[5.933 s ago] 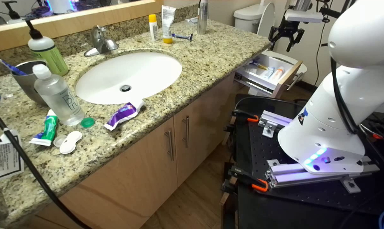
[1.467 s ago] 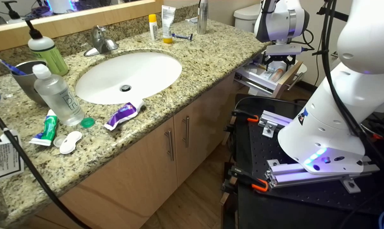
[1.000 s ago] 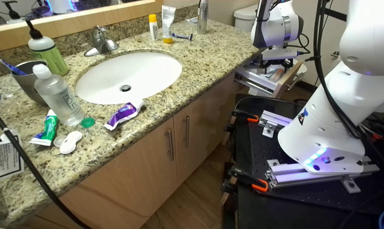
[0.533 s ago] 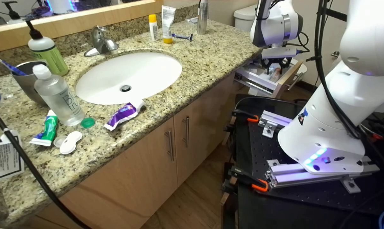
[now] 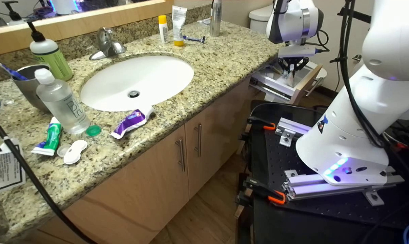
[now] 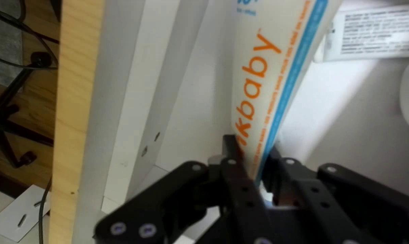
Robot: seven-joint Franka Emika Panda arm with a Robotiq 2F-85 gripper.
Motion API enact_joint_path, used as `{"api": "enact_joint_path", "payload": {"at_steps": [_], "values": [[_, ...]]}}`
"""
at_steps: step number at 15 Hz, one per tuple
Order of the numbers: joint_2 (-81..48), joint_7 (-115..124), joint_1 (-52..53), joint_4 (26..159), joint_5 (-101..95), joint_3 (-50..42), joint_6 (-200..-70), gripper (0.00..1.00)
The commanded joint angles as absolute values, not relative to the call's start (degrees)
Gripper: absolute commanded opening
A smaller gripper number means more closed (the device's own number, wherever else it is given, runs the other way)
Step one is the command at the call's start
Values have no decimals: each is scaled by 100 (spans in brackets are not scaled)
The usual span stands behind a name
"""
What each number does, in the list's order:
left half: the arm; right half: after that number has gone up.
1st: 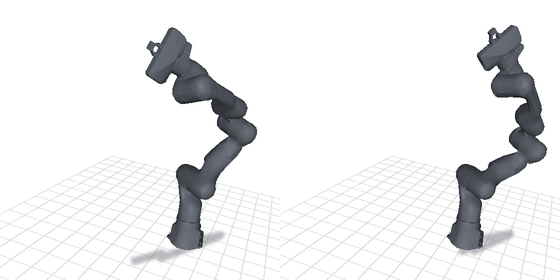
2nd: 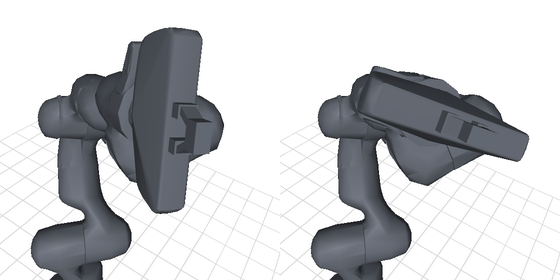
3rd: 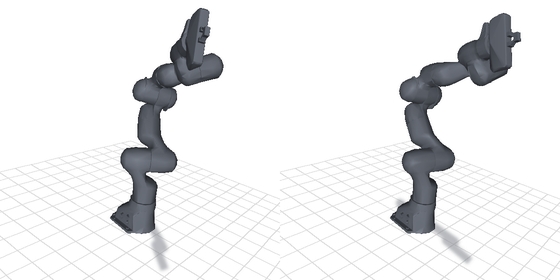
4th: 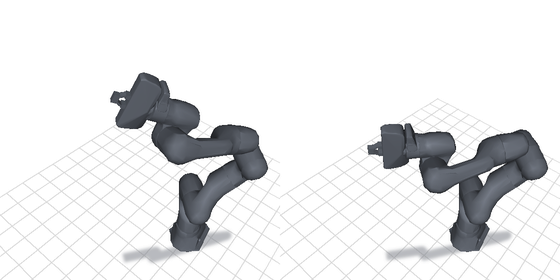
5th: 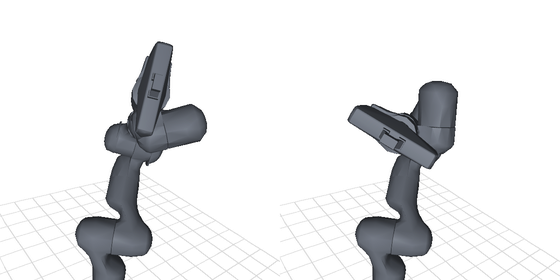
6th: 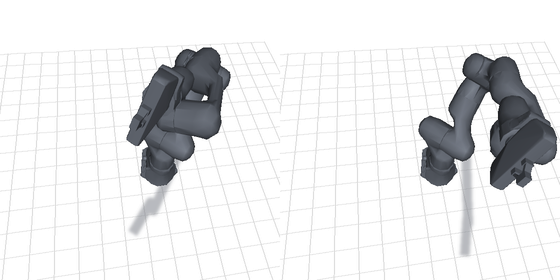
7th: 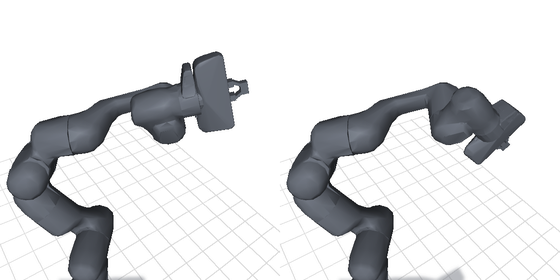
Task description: Take the white and orange bottle from the drawer and place it on the counter
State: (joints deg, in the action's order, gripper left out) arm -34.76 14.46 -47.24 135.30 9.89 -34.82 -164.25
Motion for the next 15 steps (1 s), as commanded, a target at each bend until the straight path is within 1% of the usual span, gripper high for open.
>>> {"api": "enact_joint_path", "payload": {"at_steps": [1,2,3,7,10,12,15], "values": [[-2605,1039,-5022,13426,1086,-3364,-15504,5],[-2379,923,-5063,13391,1059,-3375,-15270,2],[-2137,780,-5097,13384,1014,-3409,-15053,4],[-1115,-113,-5247,13202,689,-3514,-13955,4],[-138,-965,-5399,12978,664,-3578,-12871,4],[297,-1265,-5407,12635,1020,-3578,-12017,4],[680,-686,-5145,12009,1637,-3527,-10550,4]]}}
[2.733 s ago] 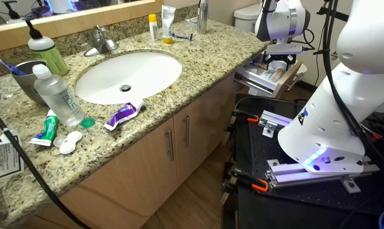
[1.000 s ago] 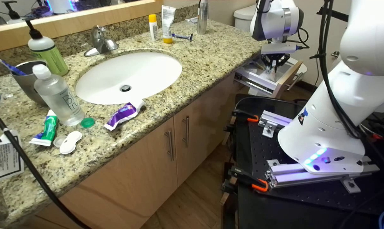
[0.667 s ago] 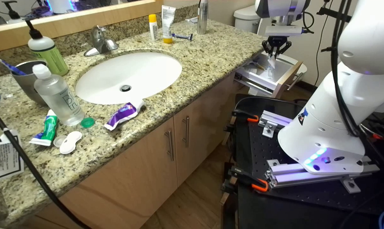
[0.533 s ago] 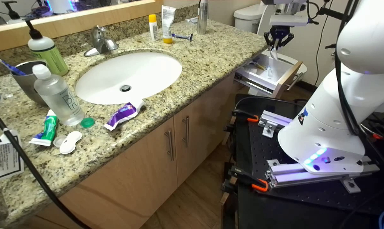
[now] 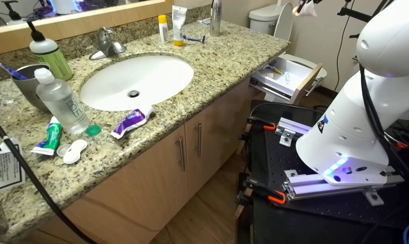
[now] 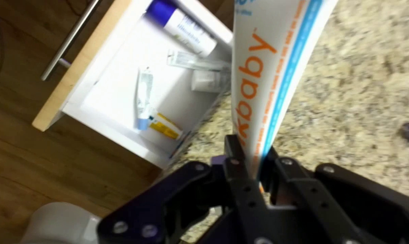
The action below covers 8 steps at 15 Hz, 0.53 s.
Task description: Take the white and orange bottle from the drawer and place it on the counter
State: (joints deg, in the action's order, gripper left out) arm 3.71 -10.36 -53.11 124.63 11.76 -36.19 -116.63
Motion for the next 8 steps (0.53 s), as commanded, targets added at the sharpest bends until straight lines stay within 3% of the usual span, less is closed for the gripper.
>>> {"api": "enact_joint_path", "payload": {"at_steps": [1,8], "values": [[748,-487,-5035,11799,1918,-3506,-10131,4],[1106,266,-4181,11601,3693,-3292,-8583,4]]}}
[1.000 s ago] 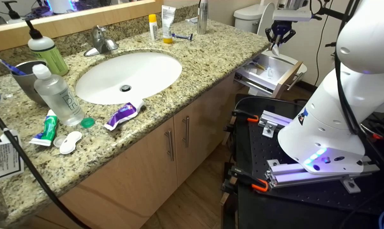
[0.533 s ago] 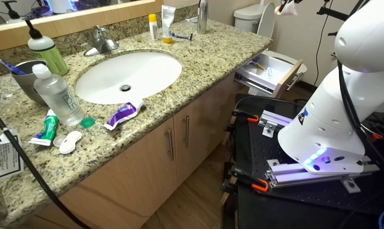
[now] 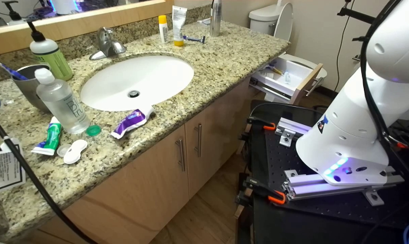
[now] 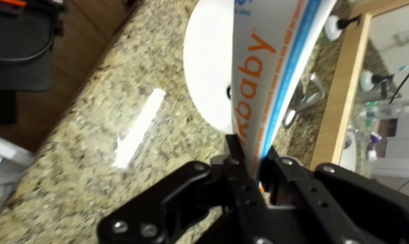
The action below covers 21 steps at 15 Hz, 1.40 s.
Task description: Take the white and orange bottle from the drawer and place it on the counter
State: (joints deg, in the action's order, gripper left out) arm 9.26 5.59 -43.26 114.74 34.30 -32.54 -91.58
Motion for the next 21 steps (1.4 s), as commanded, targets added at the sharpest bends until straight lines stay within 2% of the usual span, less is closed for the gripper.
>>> {"api": "enact_joint_path", "payload": {"at_steps": [1,3,4,6,7,15,17,18,20,21], "values": [[935,513,-4180,11465,3544,-3282,-8945,16],[953,411,-4108,11472,3586,-3282,-8708,16],[962,383,-4108,11474,3587,-3293,-8690,4],[655,927,-4010,11489,3757,-3154,-9147,4],[326,1246,-3931,11261,3876,-3171,-8738,4],[-1504,2733,-3761,10661,4855,-3109,-8239,4],[-1269,2621,-3689,10930,4725,-3075,-8494,4],[-1410,2629,-3705,10898,4731,-3070,-8489,16],[-1446,2601,-3698,10897,4730,-3066,-8499,16],[-1407,2602,-3691,10896,4729,-3067,-8498,4]]}}
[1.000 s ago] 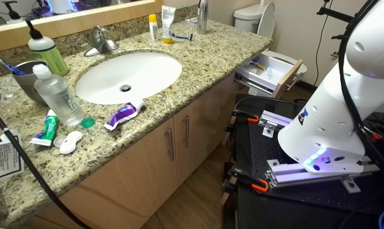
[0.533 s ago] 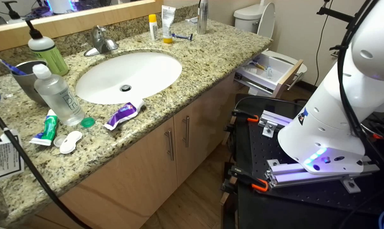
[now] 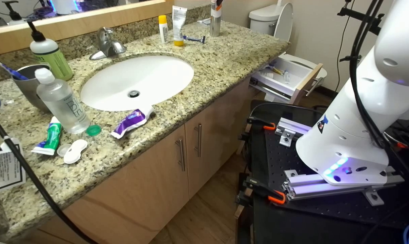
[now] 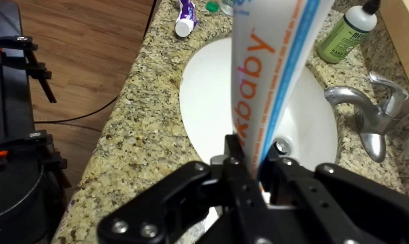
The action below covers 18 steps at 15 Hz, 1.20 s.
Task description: Take the white and orange bottle from the drawer and place it on the counter
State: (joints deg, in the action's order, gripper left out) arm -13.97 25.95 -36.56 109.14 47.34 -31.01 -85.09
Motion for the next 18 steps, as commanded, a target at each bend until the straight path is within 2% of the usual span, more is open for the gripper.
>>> {"api": "enact_joint_path", "payload": {"at_steps": [1,5,13,14,15,17,18], "values": [[-1450,2725,-3671,10957,4873,-3056,-8662,4],[-1996,3581,-3767,10864,5331,-3032,-8420,4],[-2318,3859,-3686,11276,6623,-3026,-9798,4],[-2382,3754,-3753,11113,6428,-3006,-9539,4],[-2397,3761,-3752,11126,6429,-3006,-9576,16],[-2411,3761,-3752,11125,6428,-3003,-9576,16],[-2411,3761,-3752,11123,6428,-3003,-9575,4]]}}
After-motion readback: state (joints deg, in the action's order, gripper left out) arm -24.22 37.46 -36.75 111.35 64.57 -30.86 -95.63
